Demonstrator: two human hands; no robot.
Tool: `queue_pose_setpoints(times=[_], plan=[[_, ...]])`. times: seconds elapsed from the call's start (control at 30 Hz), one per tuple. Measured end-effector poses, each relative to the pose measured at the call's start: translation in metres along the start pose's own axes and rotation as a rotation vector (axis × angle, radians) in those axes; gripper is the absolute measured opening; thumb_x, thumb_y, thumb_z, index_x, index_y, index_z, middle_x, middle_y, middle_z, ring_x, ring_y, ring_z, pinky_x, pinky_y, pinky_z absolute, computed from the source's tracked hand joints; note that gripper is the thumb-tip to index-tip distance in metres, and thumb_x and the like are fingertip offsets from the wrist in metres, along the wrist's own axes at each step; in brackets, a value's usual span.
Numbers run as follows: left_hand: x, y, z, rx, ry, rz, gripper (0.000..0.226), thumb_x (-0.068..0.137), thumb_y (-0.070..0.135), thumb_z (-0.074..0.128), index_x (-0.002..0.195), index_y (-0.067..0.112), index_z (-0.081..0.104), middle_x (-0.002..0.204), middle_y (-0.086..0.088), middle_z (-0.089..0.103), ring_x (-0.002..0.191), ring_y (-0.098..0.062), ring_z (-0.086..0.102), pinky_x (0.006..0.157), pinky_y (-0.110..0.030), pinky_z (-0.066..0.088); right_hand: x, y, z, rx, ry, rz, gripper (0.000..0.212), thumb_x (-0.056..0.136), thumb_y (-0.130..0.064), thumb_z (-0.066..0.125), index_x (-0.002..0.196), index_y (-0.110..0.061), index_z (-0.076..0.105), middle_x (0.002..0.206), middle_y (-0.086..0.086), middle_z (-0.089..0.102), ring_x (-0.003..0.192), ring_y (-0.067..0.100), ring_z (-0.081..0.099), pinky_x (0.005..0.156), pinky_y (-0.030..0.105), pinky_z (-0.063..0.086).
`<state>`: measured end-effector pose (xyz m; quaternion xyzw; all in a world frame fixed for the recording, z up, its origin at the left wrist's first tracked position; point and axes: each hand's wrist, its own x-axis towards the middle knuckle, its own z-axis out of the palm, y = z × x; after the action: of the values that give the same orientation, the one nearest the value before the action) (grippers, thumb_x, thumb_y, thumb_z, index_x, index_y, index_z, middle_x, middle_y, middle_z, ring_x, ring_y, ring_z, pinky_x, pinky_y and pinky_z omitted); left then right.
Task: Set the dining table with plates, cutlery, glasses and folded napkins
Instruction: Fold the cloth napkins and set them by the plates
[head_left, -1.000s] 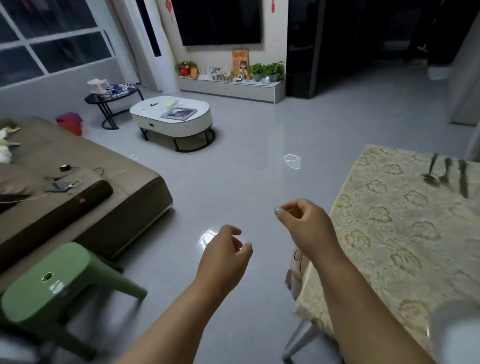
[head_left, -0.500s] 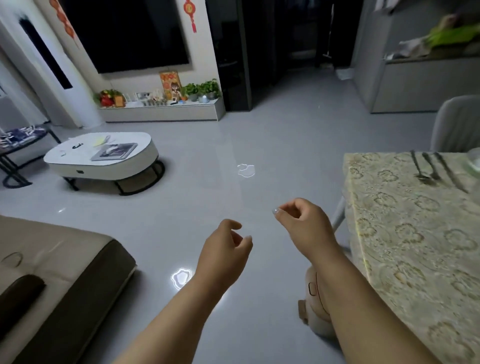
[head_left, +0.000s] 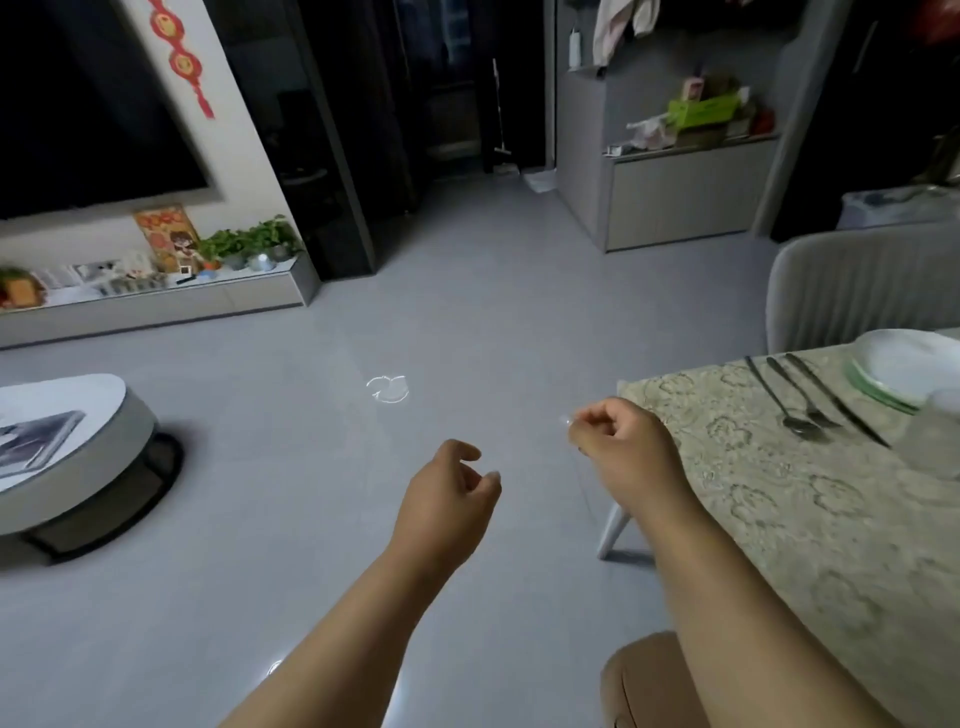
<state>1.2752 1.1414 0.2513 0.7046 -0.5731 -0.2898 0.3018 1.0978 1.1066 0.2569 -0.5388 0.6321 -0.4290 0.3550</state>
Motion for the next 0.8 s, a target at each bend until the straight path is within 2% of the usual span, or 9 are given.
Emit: queue_pose_setpoints(times=[0.17,0.33,0.6,0.8], plan=[[0.124,0.050,0.011,-0.044,-0.040,0.085,0.025,0.092,0.030,0.057,0.115,0.023,0.053,0.083,0.005,0.064,0.069,-0.010,0.058,0.056,-0.022,0.043,0.113,-0.014,-0.009,0.034,0.124,0.003,0.015,0.083,-0.033,0.067,0.079,-0.019,0.064,0.076,-0.001,0.067,0.069,0.017,0.061,0.064,0.027,0.045],[0.223,0.084,0.031,-0.041,-0.103,0.146,0.024,0.091,0.031,0.058,0.114,0.023,0.054,0.083,0.006,0.064,0.071,-0.008,0.059,0.057,-0.021,0.042,0.196,-0.010,-0.018,0.052,0.233,0.043,0.015,0.083,-0.034,0.067,0.078,-0.021,0.064,0.078,-0.001,0.067,0.075,0.018,0.064,0.071,0.032,0.050],[0.393,0.136,0.083,-0.051,-0.281,0.321,0.023,0.092,0.028,0.057,0.114,0.022,0.053,0.074,0.004,0.061,0.061,-0.007,0.054,0.054,-0.019,0.040,0.344,0.000,-0.028,0.026,0.437,0.107,0.015,0.084,-0.035,0.066,0.079,-0.021,0.064,0.076,-0.006,0.065,0.072,0.013,0.060,0.063,0.025,0.043],[0.531,0.202,0.124,0.018,-0.399,0.497,0.027,0.093,0.032,0.056,0.117,0.022,0.052,0.087,0.008,0.063,0.076,-0.006,0.059,0.060,-0.020,0.043,0.466,0.005,-0.046,0.013,0.642,0.152,0.016,0.082,-0.033,0.069,0.075,-0.020,0.065,0.074,-0.006,0.067,0.073,0.015,0.062,0.068,0.027,0.046]])
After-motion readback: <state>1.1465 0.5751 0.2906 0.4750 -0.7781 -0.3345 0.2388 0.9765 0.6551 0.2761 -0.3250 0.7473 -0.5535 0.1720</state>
